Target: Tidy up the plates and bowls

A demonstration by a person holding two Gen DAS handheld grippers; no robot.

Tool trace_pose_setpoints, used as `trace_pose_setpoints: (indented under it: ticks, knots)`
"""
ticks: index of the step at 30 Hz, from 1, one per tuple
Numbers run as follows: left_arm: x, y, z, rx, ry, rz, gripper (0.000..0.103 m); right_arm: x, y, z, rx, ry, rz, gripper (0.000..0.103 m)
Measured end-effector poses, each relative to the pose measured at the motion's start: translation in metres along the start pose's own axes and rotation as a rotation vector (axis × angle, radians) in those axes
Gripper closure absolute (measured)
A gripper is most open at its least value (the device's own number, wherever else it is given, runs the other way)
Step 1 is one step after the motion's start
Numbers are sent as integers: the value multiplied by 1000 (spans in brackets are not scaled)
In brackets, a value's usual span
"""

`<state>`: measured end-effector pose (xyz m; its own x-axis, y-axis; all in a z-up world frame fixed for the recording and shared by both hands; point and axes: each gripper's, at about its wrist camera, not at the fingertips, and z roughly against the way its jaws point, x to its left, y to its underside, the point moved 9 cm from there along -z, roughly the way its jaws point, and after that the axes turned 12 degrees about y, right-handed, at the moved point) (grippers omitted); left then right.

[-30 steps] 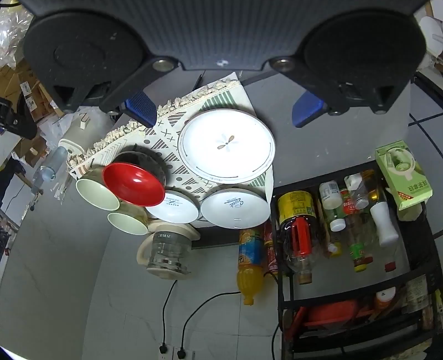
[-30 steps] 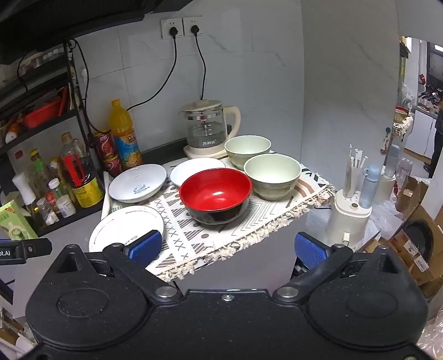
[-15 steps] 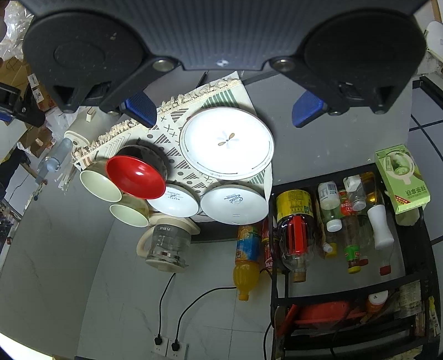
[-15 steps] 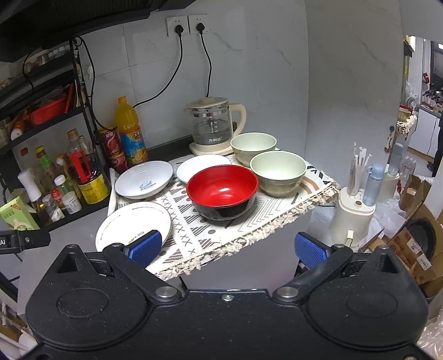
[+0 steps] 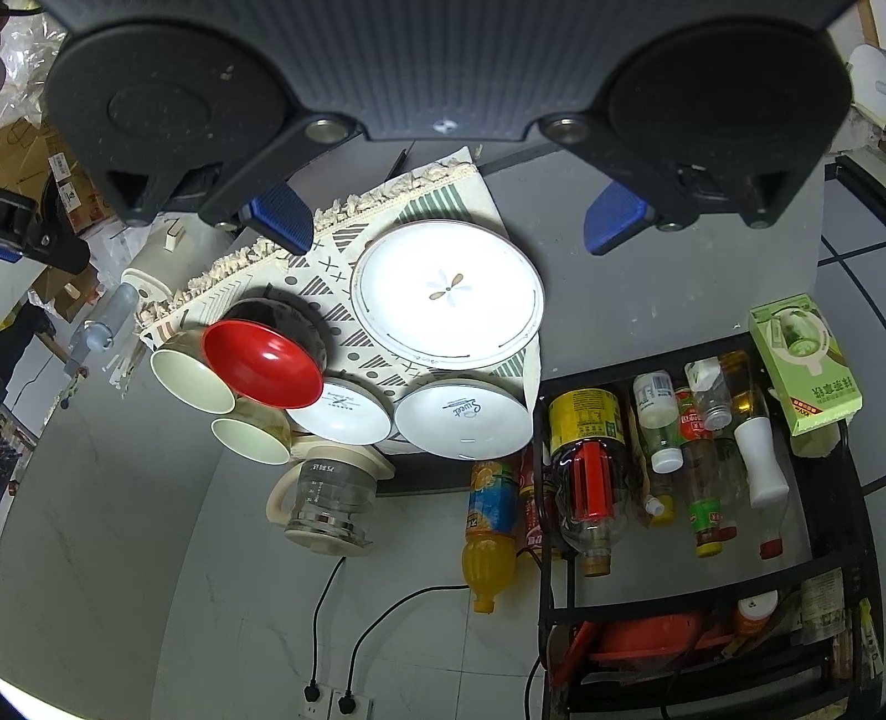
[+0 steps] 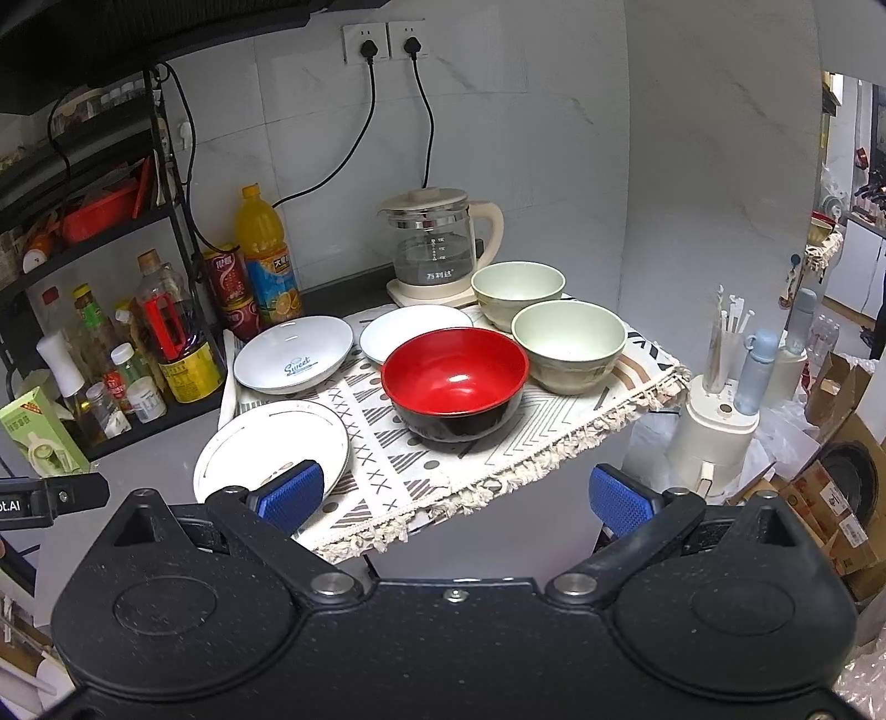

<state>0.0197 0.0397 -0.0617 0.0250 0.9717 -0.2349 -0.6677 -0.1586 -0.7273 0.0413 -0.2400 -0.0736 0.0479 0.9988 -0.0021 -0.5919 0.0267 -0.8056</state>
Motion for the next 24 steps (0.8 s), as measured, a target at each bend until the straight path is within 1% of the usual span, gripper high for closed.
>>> trace_pose_setpoints:
  ticks: [8,17,24]
  knots:
    - [1,-2,-3,3,-4,1,0,2,-2,-3,8,-17,6,0]
    - [1,-4,-5,3,-5,0,0,1,-3,-2,5,-17,4,0]
    - [2,-3,-3,2,-5,-2,0,3,-3,3,-11,-21,11,0]
